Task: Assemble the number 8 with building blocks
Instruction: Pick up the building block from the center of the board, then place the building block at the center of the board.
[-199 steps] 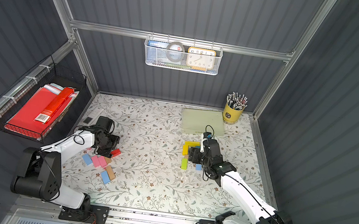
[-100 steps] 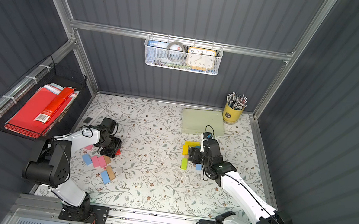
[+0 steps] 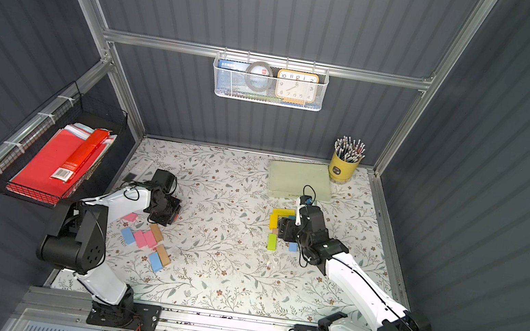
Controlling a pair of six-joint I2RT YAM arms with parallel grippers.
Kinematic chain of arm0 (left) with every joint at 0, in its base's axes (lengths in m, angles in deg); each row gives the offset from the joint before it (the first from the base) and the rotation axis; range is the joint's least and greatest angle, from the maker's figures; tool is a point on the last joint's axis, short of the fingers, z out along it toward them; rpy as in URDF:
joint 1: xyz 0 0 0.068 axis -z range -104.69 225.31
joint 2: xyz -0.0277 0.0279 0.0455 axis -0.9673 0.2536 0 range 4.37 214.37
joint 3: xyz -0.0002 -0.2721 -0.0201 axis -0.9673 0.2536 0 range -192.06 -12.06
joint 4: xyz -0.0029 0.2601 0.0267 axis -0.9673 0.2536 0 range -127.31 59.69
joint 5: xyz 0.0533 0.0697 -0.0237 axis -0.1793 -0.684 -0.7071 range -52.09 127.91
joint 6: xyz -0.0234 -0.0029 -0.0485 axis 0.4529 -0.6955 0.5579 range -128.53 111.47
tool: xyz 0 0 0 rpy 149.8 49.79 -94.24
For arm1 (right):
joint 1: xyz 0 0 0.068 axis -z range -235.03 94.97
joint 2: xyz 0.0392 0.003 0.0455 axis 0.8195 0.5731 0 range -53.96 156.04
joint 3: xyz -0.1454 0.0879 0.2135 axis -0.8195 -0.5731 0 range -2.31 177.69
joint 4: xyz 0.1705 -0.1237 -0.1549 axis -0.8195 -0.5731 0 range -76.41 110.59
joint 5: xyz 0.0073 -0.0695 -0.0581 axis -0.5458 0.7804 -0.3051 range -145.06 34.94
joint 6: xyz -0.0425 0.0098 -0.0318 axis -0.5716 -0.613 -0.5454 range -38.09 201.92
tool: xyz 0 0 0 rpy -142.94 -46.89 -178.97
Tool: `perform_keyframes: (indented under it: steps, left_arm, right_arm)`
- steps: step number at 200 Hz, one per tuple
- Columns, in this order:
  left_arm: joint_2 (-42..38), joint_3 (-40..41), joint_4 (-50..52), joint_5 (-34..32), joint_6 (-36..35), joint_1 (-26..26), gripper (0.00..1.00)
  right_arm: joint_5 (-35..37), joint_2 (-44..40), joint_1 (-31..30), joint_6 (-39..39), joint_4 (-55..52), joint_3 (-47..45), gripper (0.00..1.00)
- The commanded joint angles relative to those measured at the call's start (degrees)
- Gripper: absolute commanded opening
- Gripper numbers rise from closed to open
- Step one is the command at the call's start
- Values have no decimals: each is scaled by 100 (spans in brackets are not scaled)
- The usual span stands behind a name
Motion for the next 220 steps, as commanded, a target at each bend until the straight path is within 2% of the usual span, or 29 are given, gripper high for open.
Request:
perform_keyframes:
  steps: [1, 14, 31, 41, 66, 96, 169, 220]
  left_arm:
    - [344, -1085, -41, -434, -1398, 570, 0]
    - [716, -2048, 349, -780, -2284, 1012, 0]
    - [938, -2770, 466, -1114, -3506, 1656, 0]
    - [922, -2943, 322, -1110, -4149, 2018, 0]
    - [824, -3122, 100, -951, -5096, 2518, 0]
    - [939, -3357, 49, -1366, -6163, 3415, 0]
    - [1967, -4287, 280, -2039, -7585, 5517, 0]
    - [2882, -4799, 689, -2119, -7975, 6255, 0]
  right_arm:
    - [105, -57, 25, 42, -154, 76, 76]
    - [128, -132, 73, 62, -274, 148, 76]
    - [163, -249, 209, 72, -479, 238, 76]
    - [202, -332, 316, 73, -610, 274, 76]
    - [186, -615, 750, 204, -839, 255, 76]
    - [-127, -875, 1483, 342, -1046, 256, 76]
    - [-267, -964, 2196, 344, -1395, 375, 76]
    - [-336, -1136, 2476, 274, -1519, 348, 76]
